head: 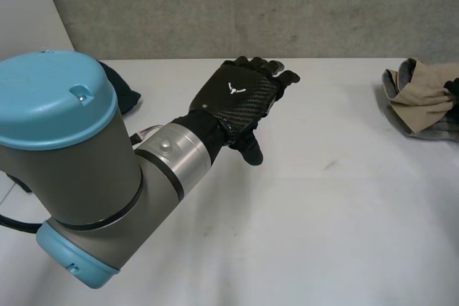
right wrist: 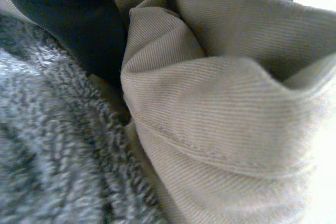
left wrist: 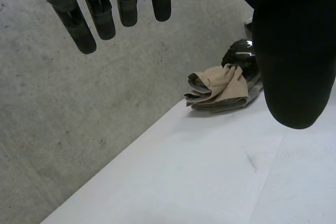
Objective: Fold the laundry.
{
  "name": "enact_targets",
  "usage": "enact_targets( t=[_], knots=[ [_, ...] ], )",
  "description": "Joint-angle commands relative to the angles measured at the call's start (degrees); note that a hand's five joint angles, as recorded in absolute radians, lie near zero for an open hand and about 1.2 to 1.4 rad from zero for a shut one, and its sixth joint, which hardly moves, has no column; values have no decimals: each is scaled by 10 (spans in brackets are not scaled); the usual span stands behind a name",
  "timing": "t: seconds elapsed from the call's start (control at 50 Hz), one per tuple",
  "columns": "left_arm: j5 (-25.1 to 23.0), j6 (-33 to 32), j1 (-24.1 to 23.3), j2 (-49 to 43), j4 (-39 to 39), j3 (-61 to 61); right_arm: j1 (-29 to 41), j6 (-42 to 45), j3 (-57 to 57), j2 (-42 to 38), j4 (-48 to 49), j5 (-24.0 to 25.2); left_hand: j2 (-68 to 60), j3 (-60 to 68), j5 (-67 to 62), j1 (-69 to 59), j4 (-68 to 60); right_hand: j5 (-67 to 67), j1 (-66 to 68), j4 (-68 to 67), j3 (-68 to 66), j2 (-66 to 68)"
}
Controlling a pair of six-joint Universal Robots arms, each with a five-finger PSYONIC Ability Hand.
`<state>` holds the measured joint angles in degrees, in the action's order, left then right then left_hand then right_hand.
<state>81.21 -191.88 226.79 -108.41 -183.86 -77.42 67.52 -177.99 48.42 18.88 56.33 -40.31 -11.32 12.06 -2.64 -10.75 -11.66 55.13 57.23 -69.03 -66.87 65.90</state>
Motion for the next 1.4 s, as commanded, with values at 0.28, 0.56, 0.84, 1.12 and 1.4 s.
enact_targets(
  t=[0.28,0.56,0.84,1.12,1.4],
  knots=[
    [1,-1,0,11,1,2,-76,42,170,239,-250,-93,3,-10,16,-3,6,-551,-472,590,569,-559],
    [35,-7,20,67,-18,30,-75,337,127,370,-367,-445,-6,-2,7,-11,-2,-551,-472,590,569,-559],
    [105,-146,305,0,-65,100,141,119,485,655,-108,-240,-1,-7,12,-6,3,-551,-472,590,569,-559],
    [-78,-247,475,-302,-86,213,315,257,633,629,-269,-164,-29,22,-16,-35,-26,-551,-472,590,569,-559],
    [-19,-230,429,-315,-149,243,310,322,663,609,-289,-188,-687,679,-674,-692,-683,-551,-472,590,569,-559]
  ],
)
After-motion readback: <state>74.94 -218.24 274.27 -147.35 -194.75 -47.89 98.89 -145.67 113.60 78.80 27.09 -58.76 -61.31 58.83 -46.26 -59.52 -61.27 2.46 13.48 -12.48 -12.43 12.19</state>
